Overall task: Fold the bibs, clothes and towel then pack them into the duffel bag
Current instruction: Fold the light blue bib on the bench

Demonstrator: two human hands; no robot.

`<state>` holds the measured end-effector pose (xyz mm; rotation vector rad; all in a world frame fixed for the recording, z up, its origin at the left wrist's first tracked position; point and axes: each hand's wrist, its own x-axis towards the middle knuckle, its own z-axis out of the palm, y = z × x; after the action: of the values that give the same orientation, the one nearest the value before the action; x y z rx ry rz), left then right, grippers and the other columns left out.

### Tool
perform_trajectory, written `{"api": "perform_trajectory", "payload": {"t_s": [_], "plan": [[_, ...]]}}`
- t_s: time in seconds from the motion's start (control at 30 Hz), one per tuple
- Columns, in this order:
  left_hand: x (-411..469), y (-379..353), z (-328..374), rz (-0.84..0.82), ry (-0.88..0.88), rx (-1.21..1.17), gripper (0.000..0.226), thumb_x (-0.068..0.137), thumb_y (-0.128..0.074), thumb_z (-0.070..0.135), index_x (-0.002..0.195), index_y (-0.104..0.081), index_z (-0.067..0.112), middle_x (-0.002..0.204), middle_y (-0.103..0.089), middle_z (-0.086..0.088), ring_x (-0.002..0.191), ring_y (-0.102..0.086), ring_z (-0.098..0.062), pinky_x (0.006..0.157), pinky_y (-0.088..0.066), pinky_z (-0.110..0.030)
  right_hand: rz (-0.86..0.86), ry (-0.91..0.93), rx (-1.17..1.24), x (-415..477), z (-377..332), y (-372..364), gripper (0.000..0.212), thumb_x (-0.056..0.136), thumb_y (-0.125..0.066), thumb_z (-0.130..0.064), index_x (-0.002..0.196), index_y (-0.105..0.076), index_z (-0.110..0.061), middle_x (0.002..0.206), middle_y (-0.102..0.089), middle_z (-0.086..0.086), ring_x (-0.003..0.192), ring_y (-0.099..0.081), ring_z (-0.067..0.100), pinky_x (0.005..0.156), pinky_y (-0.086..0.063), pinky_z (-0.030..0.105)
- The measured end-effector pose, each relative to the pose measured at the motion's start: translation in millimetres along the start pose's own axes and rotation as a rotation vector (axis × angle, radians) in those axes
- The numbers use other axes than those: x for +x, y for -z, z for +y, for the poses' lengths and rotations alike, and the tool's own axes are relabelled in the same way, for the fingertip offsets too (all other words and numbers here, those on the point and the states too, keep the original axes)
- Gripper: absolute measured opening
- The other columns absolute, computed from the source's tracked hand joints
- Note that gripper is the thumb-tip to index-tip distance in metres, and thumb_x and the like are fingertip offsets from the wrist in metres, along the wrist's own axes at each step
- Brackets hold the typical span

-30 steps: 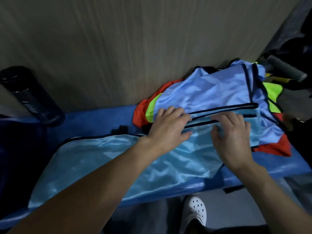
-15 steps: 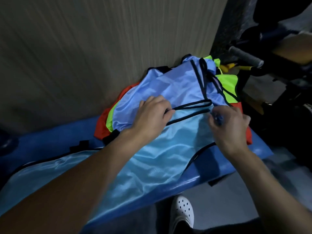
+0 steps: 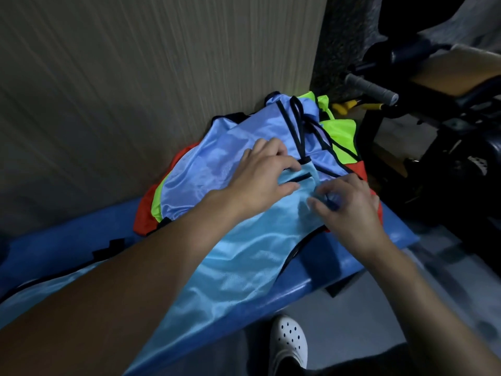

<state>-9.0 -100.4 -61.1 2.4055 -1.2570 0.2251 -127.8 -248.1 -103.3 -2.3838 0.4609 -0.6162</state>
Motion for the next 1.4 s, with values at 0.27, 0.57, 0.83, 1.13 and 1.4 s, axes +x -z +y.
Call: {"api": "perform_trajectory", "payload": {"t_s": [0.27,0.57,0.83,1.13,1.4], "plan": [[5,-2,10,0.051,-0.031,0.03,0.008,0.09,-0.069,0.033,0.091,-0.07,0.025,0.101,-0.047,0.007,0.102,-0.039,-0.016,0.094,-0.031,-0.036,-0.021,-0.011,-0.098,-3,7,1,0.01,0.084,-0.07,-0.027,0.078,-0.063,-0.03,0.094,-0.046,-0.014,0.099,-0.035,0.01,0.08,-0.015,0.027],[20,7,2,0.072,-0.04,0.066,0.013,0.091,-0.067,0.033,0.102,-0.067,0.026,0.111,-0.054,0.01,0.113,-0.042,-0.016,0.093,-0.024,-0.029,0.0,-0.047,-0.102,-1,13,3,0.016,0.085,-0.068,-0.028,0.073,-0.058,-0.031,0.089,-0.049,-0.014,0.095,-0.034,0.01,0.079,-0.014,0.029],[30,11,-2,-0.079,-0.332,0.262,0.022,0.089,-0.068,0.029,0.111,-0.069,0.031,0.122,-0.048,0.008,0.12,-0.033,-0.017,0.093,-0.01,-0.025,0.033,-0.035,-0.033,1,10,4,0.01,0.085,-0.064,-0.027,0.082,-0.055,-0.03,0.074,-0.059,-0.017,0.088,-0.051,0.013,0.07,-0.012,0.03],[17,36,-11,-0.102,-0.408,0.195,0.01,0.086,-0.058,0.011,0.089,-0.057,0.02,0.098,-0.064,0.011,0.11,-0.051,-0.016,0.089,-0.021,-0.036,-0.041,0.099,0.252,-12,-6,9,0.012,0.086,-0.068,-0.014,0.077,-0.059,-0.015,0.072,-0.059,-0.005,0.071,-0.053,0.009,0.072,-0.04,0.024],[-34,76,-32,-0.04,-0.436,0.229,0.011,0.091,-0.061,0.022,0.1,-0.067,0.022,0.097,-0.064,0.012,0.108,-0.052,-0.015,0.091,-0.026,-0.036,-0.117,0.268,0.371,-38,-38,-8,0.017,0.077,-0.07,-0.013,0.083,-0.06,-0.025,0.076,-0.059,-0.007,0.072,-0.057,0.016,0.069,-0.047,0.036]]}}
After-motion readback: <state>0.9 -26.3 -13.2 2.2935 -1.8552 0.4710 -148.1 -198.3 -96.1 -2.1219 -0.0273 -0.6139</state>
